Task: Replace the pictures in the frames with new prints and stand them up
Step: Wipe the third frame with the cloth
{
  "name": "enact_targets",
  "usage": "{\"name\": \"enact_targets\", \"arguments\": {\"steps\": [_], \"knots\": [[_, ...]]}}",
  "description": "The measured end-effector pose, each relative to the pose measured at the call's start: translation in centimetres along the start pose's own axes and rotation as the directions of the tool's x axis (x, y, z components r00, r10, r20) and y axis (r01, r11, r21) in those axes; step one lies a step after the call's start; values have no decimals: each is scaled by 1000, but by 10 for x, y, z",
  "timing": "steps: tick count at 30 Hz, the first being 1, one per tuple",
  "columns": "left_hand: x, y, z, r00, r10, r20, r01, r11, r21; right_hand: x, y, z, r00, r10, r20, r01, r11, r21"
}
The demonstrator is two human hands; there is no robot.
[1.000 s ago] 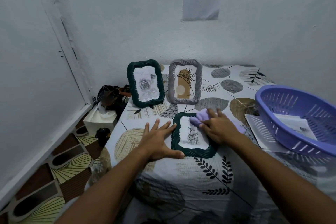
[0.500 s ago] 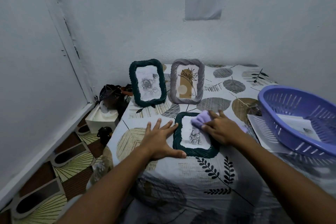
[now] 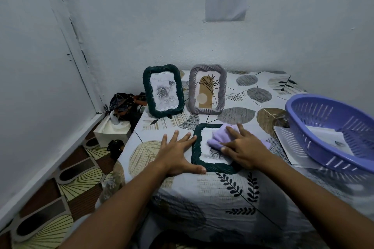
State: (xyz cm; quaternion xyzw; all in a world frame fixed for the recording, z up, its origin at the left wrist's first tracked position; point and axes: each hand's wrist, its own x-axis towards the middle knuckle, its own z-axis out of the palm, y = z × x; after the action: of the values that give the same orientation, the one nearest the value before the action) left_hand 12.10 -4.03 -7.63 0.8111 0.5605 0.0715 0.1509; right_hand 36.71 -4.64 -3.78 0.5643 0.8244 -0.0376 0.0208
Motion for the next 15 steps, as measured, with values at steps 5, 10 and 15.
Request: {"name": "enact_targets", "arguments": {"steps": [5,10,15], "knots": [[1,0,0,1000,-3,3,3,1000,19,20,1,-1,998,58,-27,-60,997,-51],[2,-2,3,1000,5,-20,-4,1000,21,22,-17,5,999,-37,13,37,999,16],[2,-1,3,1000,-2,-15,2,1000,6,-7,-15,2,988,-147,50,143,987,73]]}}
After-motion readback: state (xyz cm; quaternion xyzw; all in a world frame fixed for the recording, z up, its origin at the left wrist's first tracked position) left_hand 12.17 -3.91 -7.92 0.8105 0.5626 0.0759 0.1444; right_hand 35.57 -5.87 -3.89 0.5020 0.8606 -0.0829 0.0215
